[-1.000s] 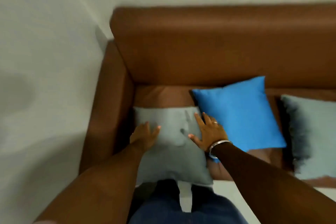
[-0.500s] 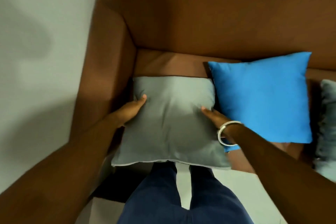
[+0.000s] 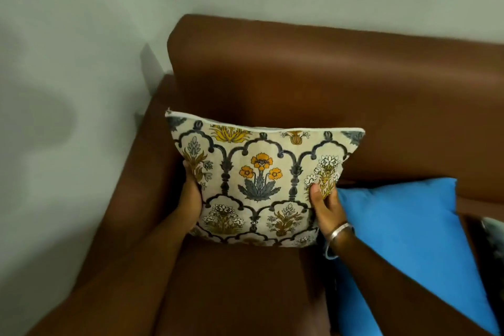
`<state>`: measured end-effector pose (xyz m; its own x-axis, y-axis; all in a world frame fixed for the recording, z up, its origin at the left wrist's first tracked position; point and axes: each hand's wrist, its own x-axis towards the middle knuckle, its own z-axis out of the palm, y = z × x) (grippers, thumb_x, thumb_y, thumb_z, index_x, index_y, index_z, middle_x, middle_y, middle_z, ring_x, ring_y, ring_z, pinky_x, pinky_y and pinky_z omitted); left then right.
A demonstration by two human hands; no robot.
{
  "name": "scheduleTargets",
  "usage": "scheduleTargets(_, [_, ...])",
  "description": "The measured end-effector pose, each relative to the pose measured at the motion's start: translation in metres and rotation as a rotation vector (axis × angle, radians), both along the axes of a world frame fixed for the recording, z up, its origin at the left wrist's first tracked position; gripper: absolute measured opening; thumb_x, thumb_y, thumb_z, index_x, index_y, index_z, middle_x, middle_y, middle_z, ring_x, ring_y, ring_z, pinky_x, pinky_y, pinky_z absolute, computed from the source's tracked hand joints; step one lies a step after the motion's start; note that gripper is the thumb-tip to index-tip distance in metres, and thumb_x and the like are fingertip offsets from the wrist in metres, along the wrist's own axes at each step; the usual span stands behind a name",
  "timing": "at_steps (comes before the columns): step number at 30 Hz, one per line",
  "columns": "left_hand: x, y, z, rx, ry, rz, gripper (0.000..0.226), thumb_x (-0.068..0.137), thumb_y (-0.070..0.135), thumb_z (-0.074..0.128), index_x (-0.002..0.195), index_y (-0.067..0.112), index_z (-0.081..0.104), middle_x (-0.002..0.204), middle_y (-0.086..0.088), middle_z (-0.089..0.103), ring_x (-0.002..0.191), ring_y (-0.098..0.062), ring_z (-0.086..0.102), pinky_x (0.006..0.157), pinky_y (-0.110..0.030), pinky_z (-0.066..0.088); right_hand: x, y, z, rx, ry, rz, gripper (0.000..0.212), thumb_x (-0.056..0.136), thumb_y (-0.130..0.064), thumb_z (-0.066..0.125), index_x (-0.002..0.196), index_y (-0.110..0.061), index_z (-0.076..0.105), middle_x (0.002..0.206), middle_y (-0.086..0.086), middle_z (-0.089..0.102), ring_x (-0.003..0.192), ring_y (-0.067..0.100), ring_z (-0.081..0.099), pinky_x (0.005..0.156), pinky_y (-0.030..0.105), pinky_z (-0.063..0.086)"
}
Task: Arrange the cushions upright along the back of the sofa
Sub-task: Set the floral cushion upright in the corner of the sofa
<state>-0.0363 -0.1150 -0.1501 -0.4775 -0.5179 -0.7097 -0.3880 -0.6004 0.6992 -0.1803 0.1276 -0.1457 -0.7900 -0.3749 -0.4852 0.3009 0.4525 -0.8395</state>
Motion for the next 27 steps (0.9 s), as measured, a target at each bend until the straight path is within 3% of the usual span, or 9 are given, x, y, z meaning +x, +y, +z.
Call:
scheduleTargets(4, [-0.034,-0.016,0.006,-0.096,-0.046,-0.041,0.120,0.052,0.096,0.023,0.145,0.024,0.049,0.147,-0.010,0.054,0.133,-0.033,0.051,0.116,-0.052,0.035,-0.012,-0.015,-0.020,0.045,0.238,-0.117,0.079,0.074,-0.085,0.038,0.138,-0.039,0.039,0.139,-0.006,0.054,0.129,0.017,0.047,0.109,0.040,0.036])
scheduleTargets(8, [-0.039,-0.017,-0.006,-0.154,-0.119,-0.001,0.104,0.072,0.088,0.009,0.138,0.023,0.057,0.139,-0.015,0.060,0.129,-0.036,0.054,0.112,-0.051,0.039,-0.022,-0.013,-0.029,0.070,0.209,-0.075,0.105,0.066,-0.092,0.028,0.149,-0.028,0.029,0.149,0.005,0.046,0.138,0.027,0.040,0.114,0.047,0.031])
scheduleTargets(10, [-0.029,-0.003,-0.011,-0.334,-0.192,0.042,0.105,0.070,0.090,0.008,0.136,0.023,0.056,0.135,-0.016,0.062,0.123,-0.038,0.058,0.092,-0.043,0.051,-0.008,-0.001,-0.026,0.169,0.318,-0.041,0.101,0.073,-0.087,0.023,0.153,-0.026,0.018,0.157,0.010,0.033,0.144,0.030,0.030,0.118,0.047,0.023])
scheduleTargets(12, [-0.008,0.020,-0.017,-0.780,-0.252,-0.155,0.095,0.081,0.086,0.020,0.150,0.022,0.035,0.148,-0.017,0.048,0.133,-0.038,0.049,0.090,-0.040,0.051,0.013,0.012,-0.021,0.372,0.700,0.174,0.087,0.085,-0.072,0.027,0.154,-0.023,0.006,0.162,0.012,0.018,0.149,0.030,0.014,0.119,0.045,0.009])
scheduleTargets(14, [0.008,0.038,-0.033,-1.424,-0.253,-0.533,0.095,0.088,0.069,0.042,0.158,0.014,0.011,0.164,-0.020,0.019,0.151,-0.036,0.020,0.118,-0.052,0.028,0.025,0.009,-0.028,0.355,1.162,0.567,0.077,0.090,-0.060,0.033,0.153,-0.021,0.009,0.159,0.012,0.021,0.149,0.030,0.010,0.120,0.050,0.003])
scheduleTargets(16, [0.001,0.027,-0.048,-1.940,-0.035,-0.803,0.100,0.086,0.059,0.052,0.157,0.006,0.006,0.167,-0.018,0.001,0.154,-0.033,0.004,0.123,-0.054,0.010,0.013,-0.014,-0.032,0.302,1.466,0.853,0.070,0.091,-0.052,0.043,0.149,-0.022,0.020,0.155,0.009,0.028,0.145,0.031,0.022,0.119,0.054,0.009])
scheduleTargets(18, [-0.021,0.001,-0.047,-2.186,0.167,-0.919,0.098,0.086,0.059,0.051,0.157,0.006,0.010,0.168,-0.015,-0.001,0.155,-0.029,0.000,0.122,-0.052,0.008,-0.015,-0.038,-0.035,0.374,1.621,0.976,0.072,0.085,-0.052,0.052,0.148,-0.025,0.029,0.157,0.005,0.031,0.142,0.028,0.028,0.115,0.052,0.020])
scheduleTargets(22, [-0.069,-0.076,-0.015,-2.262,0.351,-1.295,0.081,0.092,0.068,0.036,0.155,0.020,0.024,0.162,-0.016,0.025,0.151,-0.030,0.019,0.119,-0.050,0.014,-0.084,-0.047,-0.019,0.562,1.587,1.085,0.085,0.083,-0.077,0.029,0.153,-0.030,0.020,0.162,0.006,0.016,0.147,0.030,0.019,0.117,0.050,0.014])
scheduleTargets(27, [-0.069,-0.099,0.021,-1.744,-0.269,-0.961,0.079,0.094,0.069,0.017,0.157,0.022,0.018,0.165,-0.010,0.023,0.152,-0.032,0.018,0.120,-0.053,0.022,-0.122,-0.024,0.021,0.815,1.149,0.731,0.091,0.081,-0.080,0.014,0.154,-0.026,0.016,0.161,0.000,0.013,0.148,0.029,0.021,0.117,0.052,0.012])
